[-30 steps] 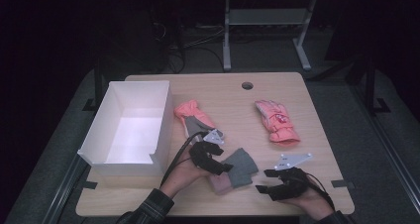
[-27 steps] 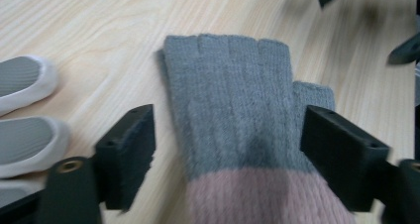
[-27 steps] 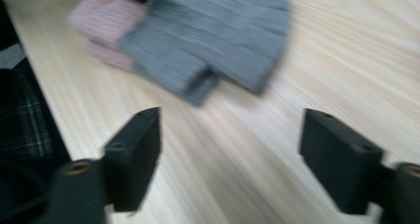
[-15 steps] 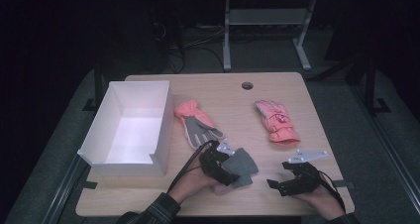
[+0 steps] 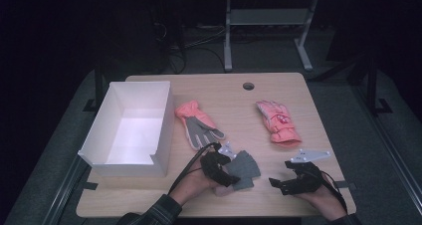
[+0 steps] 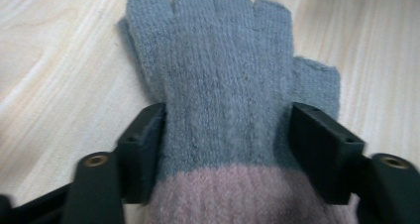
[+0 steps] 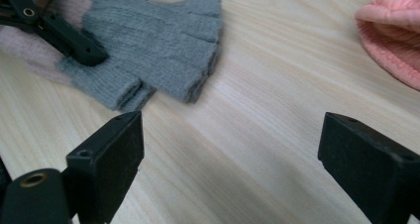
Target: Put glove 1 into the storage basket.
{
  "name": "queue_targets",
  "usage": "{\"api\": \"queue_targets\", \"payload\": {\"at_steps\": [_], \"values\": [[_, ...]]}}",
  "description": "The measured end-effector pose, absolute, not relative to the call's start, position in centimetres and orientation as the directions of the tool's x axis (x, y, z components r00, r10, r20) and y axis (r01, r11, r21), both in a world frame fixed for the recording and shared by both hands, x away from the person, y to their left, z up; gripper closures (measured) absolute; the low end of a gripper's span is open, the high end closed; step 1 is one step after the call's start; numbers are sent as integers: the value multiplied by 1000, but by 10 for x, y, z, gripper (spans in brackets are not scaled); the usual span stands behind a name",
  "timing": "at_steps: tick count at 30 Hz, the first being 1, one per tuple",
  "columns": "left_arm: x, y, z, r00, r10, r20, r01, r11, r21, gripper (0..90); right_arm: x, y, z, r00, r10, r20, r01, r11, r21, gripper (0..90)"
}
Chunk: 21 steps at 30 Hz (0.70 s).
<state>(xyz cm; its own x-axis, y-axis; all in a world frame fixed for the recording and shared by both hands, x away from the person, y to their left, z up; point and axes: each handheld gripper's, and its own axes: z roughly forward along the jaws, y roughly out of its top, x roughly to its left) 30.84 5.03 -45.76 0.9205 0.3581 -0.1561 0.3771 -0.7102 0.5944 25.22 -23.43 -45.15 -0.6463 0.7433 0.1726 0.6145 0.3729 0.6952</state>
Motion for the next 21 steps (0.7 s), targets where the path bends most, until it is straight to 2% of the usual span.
{"api": "queue_targets", "payload": {"at_steps": [5,9,16,21], "values": [[309,50,-455,919,339,-200,390,-717,577,508,252,-234,-452,-645,745,171,612,370,699,103],[309,50,-454,917,334,-219,398,-720,569,585,252,-234,-452,-643,747,166,611,371,699,103],[314,54,-451,904,328,-274,427,-707,564,630,253,-234,-453,-646,745,164,607,371,703,103],[315,56,-443,903,336,-267,429,-705,564,637,252,-234,-453,-644,747,165,607,368,704,103]]}}
